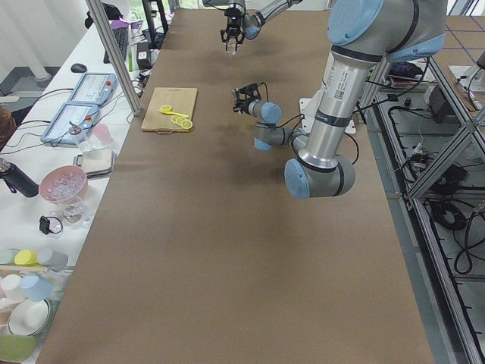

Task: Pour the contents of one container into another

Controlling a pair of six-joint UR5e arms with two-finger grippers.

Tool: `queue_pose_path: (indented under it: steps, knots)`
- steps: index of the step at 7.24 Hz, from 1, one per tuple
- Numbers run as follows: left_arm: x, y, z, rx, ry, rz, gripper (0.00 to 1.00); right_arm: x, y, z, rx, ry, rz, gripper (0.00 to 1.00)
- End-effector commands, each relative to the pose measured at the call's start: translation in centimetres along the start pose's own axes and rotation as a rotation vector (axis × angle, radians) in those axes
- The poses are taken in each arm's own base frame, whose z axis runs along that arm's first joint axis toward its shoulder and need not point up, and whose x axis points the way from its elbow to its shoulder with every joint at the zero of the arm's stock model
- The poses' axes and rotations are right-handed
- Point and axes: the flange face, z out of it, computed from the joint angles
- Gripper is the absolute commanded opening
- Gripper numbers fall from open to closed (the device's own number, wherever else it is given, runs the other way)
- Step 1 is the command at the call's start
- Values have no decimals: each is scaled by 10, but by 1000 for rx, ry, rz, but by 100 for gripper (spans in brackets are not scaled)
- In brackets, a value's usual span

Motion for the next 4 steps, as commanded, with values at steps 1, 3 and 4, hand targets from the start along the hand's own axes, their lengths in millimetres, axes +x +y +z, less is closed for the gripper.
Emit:
queue_pose_path:
  steps: [1,3,4]
  knots:
    - [13,-9,11,25,22,35,0,18,-19,-1,-14,9,-1,0]
    - [18,-22,18,46,24,44,0,30,-42,15,-34,26,-3,0]
    - [18,-18,22,38,24,45,0,28,-67,24,-79,22,-55,0]
